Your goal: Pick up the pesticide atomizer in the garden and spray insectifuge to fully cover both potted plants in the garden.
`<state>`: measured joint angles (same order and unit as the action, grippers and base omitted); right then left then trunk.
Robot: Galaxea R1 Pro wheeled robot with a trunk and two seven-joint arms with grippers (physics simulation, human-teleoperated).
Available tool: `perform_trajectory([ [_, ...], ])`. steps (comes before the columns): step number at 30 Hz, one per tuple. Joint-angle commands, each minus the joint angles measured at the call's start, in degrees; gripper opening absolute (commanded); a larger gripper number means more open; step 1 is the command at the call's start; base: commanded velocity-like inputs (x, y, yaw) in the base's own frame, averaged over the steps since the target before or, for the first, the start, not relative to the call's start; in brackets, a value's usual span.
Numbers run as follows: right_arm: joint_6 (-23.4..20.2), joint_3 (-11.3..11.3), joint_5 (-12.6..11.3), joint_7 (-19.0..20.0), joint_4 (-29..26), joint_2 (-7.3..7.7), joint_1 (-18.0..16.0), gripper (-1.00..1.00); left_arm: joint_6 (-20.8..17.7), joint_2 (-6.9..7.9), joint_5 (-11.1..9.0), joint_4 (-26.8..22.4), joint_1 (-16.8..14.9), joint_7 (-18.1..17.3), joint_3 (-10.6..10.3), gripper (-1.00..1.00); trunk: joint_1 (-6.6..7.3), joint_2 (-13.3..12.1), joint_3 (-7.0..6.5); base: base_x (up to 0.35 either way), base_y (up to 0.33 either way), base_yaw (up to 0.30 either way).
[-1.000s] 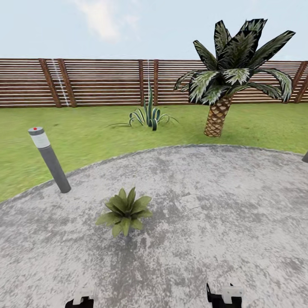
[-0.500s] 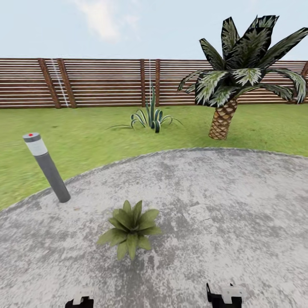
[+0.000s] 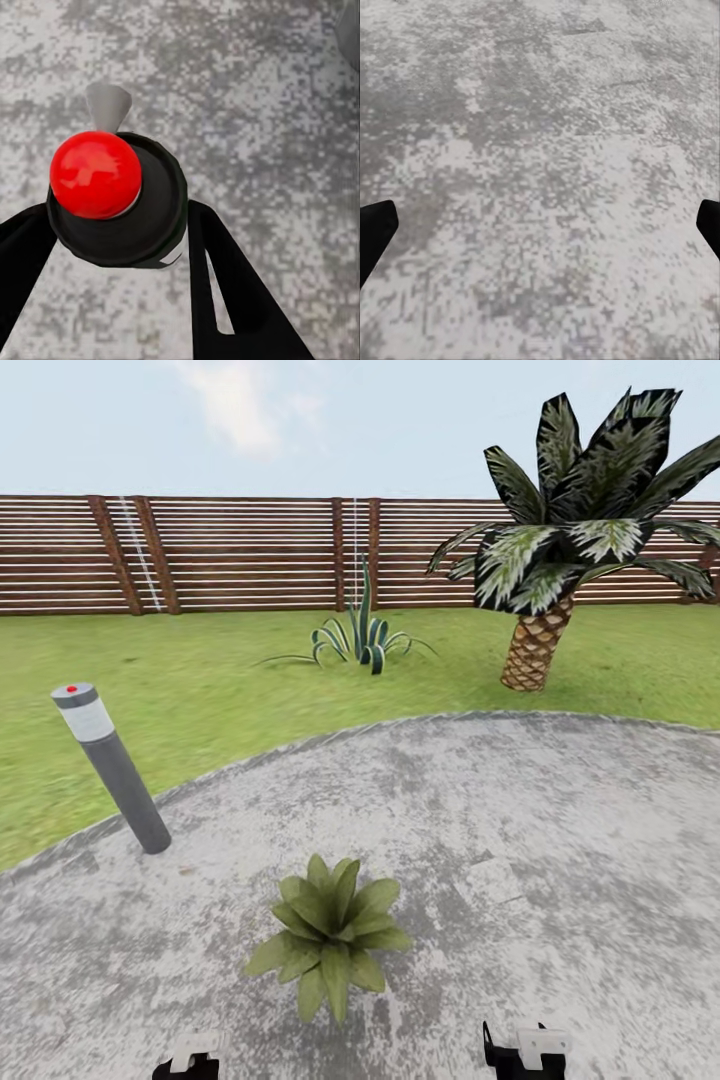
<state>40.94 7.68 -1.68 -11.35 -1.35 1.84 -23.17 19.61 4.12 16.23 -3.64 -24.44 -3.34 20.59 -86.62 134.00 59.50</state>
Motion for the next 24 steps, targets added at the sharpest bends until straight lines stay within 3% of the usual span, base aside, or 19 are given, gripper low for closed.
perform_trajectory([
  [1,0.1,0.5,-0.2,-0.3,0.0,0.00,0.0,1.00,0.2,0.01,0.4,0.0,0.0,-0.3,0.5,-1.00,0.00,0.0,0.05,0.085,0.074,0.000],
  [12,0.1,0.4,-0.3,-0.5,-0.2,0.08,0.0,1.00,-0.1,0.22,1.1,-1.2,-0.4,-1.2,-0.3,-1.00,0.00,0.0,0.05,-0.046,0.008,0.000],
  [13,0.1,0.5,-0.3,-0.4,-0.2,0.12,0.0,1.00,-0.3,0.25,1.6,-2.3,-0.6,-1.2,-0.6,-1.00,0.00,0.0,0.05,-0.057,0.000,0.000],
  [14,0.1,0.5,-0.2,-0.3,-0.3,0.33,0.0,1.00,-0.6,0.26,3.3,-3.8,-0.9,-1.5,-1.7,-1.00,0.00,0.0,0.05,-0.023,0.000,0.000],
  [15,0.1,0.5,0.1,0.0,-0.9,0.60,-0.1,1.00,-0.8,0.32,6.6,-4.9,-1.1,-2.5,-3.5,-1.00,0.00,0.0,0.05,-0.010,0.000,0.000],
  [16,-0.2,0.8,7.3,3.4,-4.3,0.86,-0.1,1.00,-2.5,1.15,14.5,-6.0,-1.2,-7.4,-5.6,-1.00,0.00,0.0,0.05,-0.002,0.000,0.000],
  [18,-0.8,1.0,16.0,6.6,-7.6,0.90,-0.1,1.00,-5.0,2.66,19.3,-8.3,-1.3,-14.2,-5.9,-1.00,0.00,0.0,0.05,0.000,0.000,0.000],
  [19,-1.8,1.1,18.4,7.4,-8.5,0.89,-0.1,1.00,-5.7,3.20,20.3,-9.6,-1.3,-17.4,-5.9,-1.00,0.00,0.0,0.05,0.000,0.000,0.000],
  [21,-8.6,1.1,23.6,11.3,-12.0,0.89,-0.1,1.00,-6.9,4.64,21.7,-14.3,-1.2,-29.2,-6.1,-1.00,0.00,0.0,0.05,0.000,0.000,0.000],
  [22,-11.4,1.1,24.6,14.1,-13.7,0.88,-0.1,1.00,-7.1,5.19,21.9,-15.9,-1.2,-33.1,-6.1,-1.00,0.00,0.0,0.05,0.000,0.000,0.000],
  [23,-15.1,1.1,25.5,20.0,-16.5,0.88,-0.1,1.00,-7.5,6.02,22.2,-18.2,-1.1,-38.1,-6.1,-1.00,0.00,0.0,0.05,0.000,0.000,0.000],
  [24,-17.1,1.1,25.9,24.6,-18.3,0.88,-0.1,1.00,-8.0,6.47,22.4,-19.6,-1.1,-40.9,-6.1,-1.00,0.00,0.0,0.05,0.000,0.000,0.000],
])
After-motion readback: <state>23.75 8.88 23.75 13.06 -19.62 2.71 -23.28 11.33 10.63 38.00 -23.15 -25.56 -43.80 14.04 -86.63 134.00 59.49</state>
